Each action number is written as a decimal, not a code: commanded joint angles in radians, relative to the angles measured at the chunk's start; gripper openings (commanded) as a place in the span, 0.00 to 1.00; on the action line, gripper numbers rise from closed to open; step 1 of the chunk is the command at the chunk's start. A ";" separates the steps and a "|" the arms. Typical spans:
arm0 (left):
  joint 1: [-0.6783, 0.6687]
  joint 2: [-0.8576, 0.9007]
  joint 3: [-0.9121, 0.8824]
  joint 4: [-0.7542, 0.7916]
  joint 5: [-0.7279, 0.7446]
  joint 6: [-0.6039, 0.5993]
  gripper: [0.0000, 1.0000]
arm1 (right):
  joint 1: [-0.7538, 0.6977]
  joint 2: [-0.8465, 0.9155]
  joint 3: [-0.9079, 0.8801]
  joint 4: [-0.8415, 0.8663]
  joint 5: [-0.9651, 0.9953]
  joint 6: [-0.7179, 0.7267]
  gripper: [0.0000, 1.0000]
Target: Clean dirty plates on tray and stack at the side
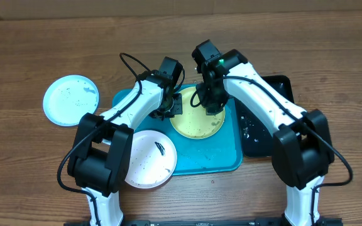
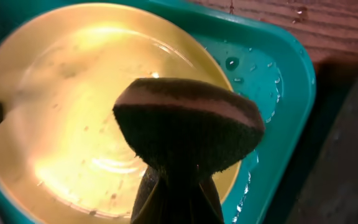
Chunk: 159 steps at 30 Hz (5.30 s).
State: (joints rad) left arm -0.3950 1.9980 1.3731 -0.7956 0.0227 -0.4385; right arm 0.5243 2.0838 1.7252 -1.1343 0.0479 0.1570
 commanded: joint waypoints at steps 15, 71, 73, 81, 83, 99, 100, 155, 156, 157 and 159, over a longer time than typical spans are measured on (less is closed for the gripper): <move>-0.005 -0.006 -0.010 -0.003 0.003 0.020 0.04 | -0.004 0.018 -0.195 0.190 0.098 -0.029 0.04; -0.006 -0.006 -0.010 0.011 0.004 0.040 0.10 | -0.527 -0.008 0.002 -0.179 -0.104 -0.183 0.04; -0.006 -0.006 -0.010 0.011 0.004 0.039 0.11 | -0.531 -0.008 -0.031 -0.154 -0.080 -0.184 0.04; -0.006 -0.006 -0.010 0.010 0.003 0.039 0.19 | -0.529 -0.008 -0.098 -0.055 -0.072 -0.185 0.37; -0.006 -0.006 -0.010 0.011 0.003 0.039 0.25 | -0.529 -0.008 -0.061 -0.072 -0.108 -0.185 0.48; -0.013 -0.006 -0.012 0.013 0.003 0.038 0.22 | -0.738 -0.006 0.140 -0.115 0.042 -0.051 0.78; -0.013 -0.006 -0.013 0.013 0.003 0.037 0.21 | -0.755 -0.006 0.140 -0.120 0.028 -0.051 0.82; -0.341 -0.010 0.422 0.002 -0.317 0.070 0.04 | -0.847 -0.006 0.140 -0.127 -0.027 -0.052 1.00; -0.357 -0.011 0.422 0.005 -0.345 0.076 0.04 | -0.847 -0.006 0.140 -0.127 -0.027 -0.051 1.00; -0.378 -0.011 0.422 0.008 -0.383 0.088 0.04 | -0.847 -0.006 0.140 -0.127 -0.027 -0.051 1.00; -0.435 -0.011 0.423 0.016 -0.483 0.117 0.04 | -0.847 -0.006 0.140 -0.127 -0.027 -0.051 1.00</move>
State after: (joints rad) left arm -0.7639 1.9892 1.7699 -0.7910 -0.2630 -0.3714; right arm -0.3210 2.0995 1.8645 -1.2648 0.0284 0.1009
